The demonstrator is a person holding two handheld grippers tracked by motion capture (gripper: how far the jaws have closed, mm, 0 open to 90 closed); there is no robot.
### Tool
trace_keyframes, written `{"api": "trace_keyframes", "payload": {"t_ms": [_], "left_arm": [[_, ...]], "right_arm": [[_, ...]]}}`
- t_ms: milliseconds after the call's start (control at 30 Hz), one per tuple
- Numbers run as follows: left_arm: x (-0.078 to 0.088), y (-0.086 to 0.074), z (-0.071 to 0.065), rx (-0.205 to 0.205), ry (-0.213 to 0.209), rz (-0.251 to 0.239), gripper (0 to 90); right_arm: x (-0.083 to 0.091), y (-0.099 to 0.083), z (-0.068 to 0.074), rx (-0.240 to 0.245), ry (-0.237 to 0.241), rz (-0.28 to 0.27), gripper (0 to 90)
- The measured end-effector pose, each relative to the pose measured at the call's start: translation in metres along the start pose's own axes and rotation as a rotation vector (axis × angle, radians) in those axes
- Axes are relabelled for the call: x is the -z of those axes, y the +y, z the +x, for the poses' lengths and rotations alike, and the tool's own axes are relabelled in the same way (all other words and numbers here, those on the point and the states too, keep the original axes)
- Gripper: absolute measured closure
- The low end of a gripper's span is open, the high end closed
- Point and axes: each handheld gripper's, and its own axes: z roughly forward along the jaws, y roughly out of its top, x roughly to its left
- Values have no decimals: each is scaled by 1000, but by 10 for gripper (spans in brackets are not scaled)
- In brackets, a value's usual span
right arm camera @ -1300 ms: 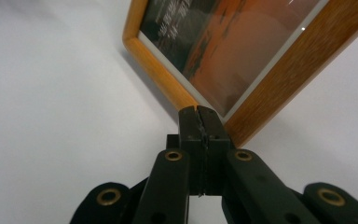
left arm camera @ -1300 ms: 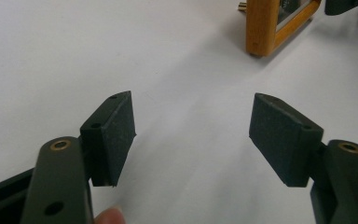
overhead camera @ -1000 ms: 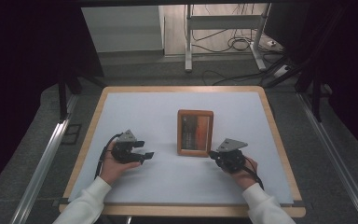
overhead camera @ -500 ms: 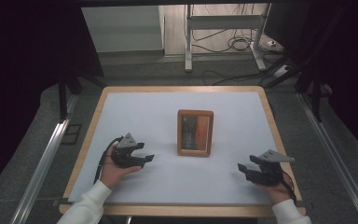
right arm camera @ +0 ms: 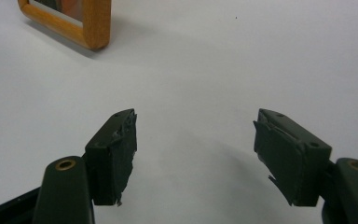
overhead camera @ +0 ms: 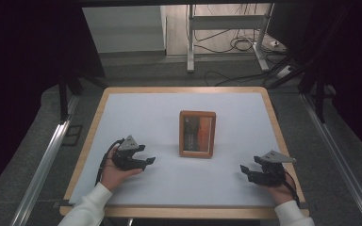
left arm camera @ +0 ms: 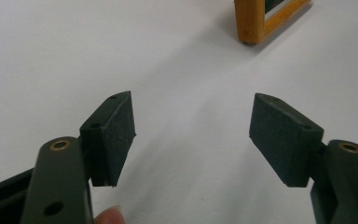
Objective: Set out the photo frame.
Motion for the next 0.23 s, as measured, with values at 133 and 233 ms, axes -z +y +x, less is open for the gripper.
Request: {"api": "trace_keyframes", "payload": {"t_ms": [133,233], "left_arm": [[0,0,0,-3,0,0,304],[1,0,0,-7,0,-2,304]], "right_arm": [[-2,0,1,7,0,4,290],[-3,1,2,8,-1,2,276]]}}
